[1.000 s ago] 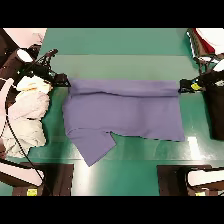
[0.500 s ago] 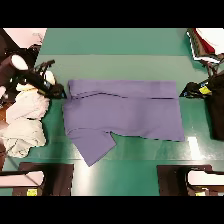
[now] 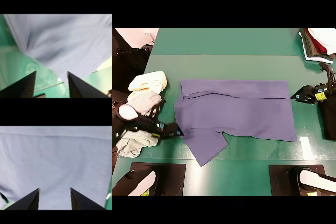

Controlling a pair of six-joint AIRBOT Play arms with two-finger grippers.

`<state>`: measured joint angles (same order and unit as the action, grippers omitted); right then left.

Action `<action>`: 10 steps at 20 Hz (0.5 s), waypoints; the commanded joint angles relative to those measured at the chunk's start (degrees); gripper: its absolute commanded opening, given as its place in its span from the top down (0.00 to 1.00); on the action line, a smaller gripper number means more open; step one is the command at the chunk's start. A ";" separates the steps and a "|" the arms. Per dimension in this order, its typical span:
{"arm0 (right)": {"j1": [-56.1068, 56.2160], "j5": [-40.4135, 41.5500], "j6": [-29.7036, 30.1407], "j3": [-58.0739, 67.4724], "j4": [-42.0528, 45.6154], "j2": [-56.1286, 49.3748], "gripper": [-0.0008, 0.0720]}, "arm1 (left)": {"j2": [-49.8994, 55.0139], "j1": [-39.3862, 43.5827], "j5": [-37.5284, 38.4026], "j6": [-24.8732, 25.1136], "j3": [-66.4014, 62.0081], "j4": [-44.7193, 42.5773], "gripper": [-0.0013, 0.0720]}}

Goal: Fold the shirts.

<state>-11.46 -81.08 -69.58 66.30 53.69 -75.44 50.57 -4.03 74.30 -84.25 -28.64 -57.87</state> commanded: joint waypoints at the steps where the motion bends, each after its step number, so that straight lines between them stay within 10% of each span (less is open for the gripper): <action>1: -0.17 0.07 0.42 -0.57 -2.60 0.50 0.39 | -3.48 -0.04 -1.95 -0.59 7.80 4.24 0.35; 7: -0.17 -0.13 0.39 -0.57 -3.17 0.52 0.40 | -2.99 0.00 -11.56 2.93 9.90 8.87 0.35; 10: -0.17 -0.13 0.37 -0.57 -3.19 0.52 0.40 | -2.99 0.00 -13.99 6.93 9.90 13.51 0.59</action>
<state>-11.68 -81.06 -69.21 65.78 50.74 -74.96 47.62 -4.05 63.81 -80.88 -19.22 -48.82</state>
